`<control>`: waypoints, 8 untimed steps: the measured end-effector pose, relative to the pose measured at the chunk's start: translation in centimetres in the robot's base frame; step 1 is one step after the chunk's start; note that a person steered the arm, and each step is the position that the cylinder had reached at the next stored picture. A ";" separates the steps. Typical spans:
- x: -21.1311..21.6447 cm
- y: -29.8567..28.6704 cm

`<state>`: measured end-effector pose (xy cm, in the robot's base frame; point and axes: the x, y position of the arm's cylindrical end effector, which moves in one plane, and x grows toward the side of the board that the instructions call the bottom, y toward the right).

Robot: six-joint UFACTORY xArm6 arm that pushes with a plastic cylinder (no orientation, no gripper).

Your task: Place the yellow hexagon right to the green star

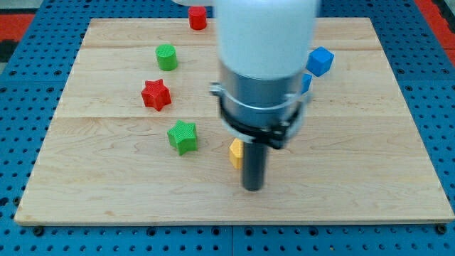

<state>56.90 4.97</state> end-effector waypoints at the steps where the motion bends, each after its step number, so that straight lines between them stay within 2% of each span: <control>1: -1.3 2.8; 3: -4.7 -6.4; 4: -4.3 -8.1; 8: -2.9 -7.9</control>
